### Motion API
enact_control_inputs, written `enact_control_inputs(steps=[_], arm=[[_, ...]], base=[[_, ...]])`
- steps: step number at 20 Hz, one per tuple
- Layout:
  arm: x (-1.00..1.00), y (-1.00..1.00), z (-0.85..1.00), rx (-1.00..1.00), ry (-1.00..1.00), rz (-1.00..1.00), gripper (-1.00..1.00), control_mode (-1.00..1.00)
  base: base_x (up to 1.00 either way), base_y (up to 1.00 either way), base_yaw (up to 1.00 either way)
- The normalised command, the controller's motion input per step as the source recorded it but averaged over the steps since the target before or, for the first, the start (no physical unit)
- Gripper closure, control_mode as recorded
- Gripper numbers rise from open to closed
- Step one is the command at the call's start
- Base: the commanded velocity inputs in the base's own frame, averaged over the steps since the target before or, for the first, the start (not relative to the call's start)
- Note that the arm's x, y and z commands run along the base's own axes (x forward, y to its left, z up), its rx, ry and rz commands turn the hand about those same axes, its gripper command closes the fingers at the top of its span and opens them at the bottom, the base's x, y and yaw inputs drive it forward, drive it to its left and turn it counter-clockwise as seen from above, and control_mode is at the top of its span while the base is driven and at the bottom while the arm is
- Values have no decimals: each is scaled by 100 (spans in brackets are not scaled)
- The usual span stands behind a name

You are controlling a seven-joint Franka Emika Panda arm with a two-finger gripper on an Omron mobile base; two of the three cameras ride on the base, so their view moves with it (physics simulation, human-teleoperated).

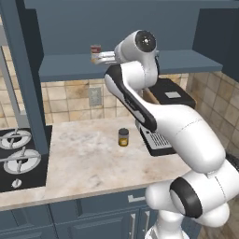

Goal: Restock the canned food cabinet by taking the new fresh canned food from the counter and placing it in the cabinet. Then, take the old canned food from the cabinet and place it on the counter.

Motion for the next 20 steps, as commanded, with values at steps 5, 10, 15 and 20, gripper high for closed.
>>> enact_control_inputs(steps=[5,10,15,20], arm=[[30,22,0,-5,3,0,-100,-100],[39,14,0,-3,3,0,-100,-100],[43,2,-8,-2,1,0,-100,-100],[30,0,-11,0,0,0,-100,-100]], base=[[0,0,0],[0,0,0],[0,0,0],[0,0,0]])
